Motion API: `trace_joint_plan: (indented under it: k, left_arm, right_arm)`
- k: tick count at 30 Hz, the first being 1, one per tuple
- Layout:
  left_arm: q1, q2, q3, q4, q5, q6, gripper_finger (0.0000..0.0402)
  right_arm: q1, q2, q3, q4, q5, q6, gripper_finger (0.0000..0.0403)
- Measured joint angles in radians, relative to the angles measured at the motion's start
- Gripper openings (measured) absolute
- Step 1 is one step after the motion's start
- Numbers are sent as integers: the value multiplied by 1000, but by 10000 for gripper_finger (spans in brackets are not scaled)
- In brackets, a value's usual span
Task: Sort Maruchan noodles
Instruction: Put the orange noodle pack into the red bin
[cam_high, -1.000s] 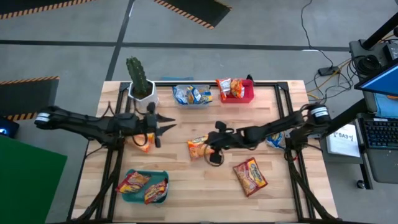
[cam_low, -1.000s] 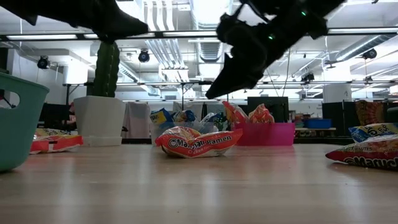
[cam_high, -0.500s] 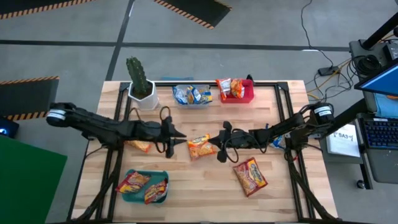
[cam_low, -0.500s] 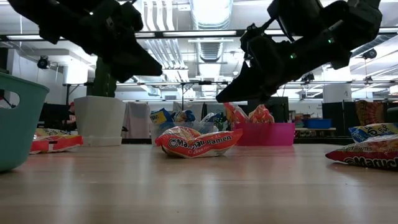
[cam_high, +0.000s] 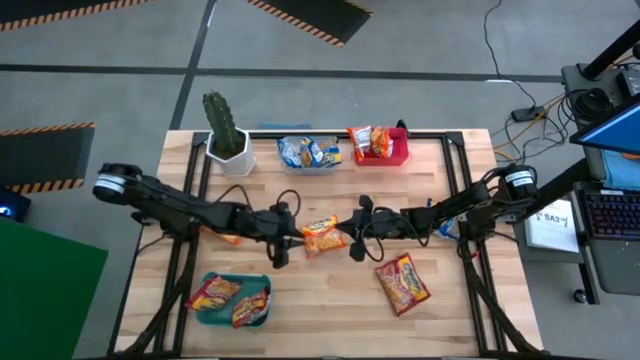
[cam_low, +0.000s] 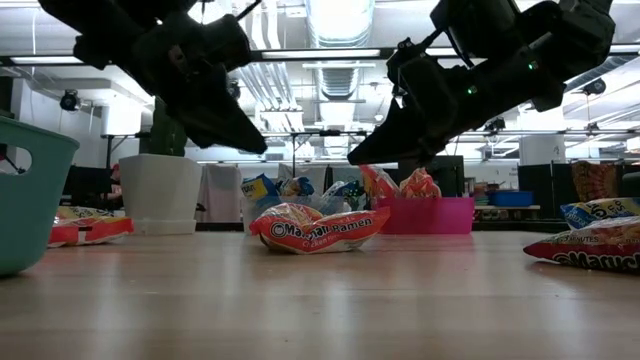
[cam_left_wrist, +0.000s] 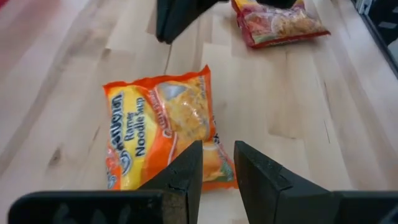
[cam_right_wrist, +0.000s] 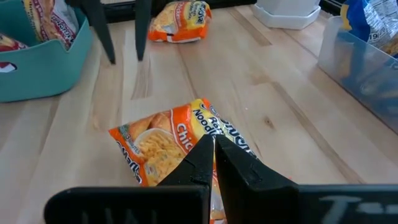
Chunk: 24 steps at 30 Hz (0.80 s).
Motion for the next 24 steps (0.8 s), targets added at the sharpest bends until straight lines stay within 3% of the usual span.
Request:
trace_joint_plan:
  k: [13, 24]
  left_arm:
    - [0, 143, 44, -1, -1, 38, 75]
    - [1, 156, 48, 30, -43, 28, 96]
  right_arm:
    - [0, 1, 1, -17, 16, 34, 9]
    - [0, 1, 1, -21, 16, 39, 9]
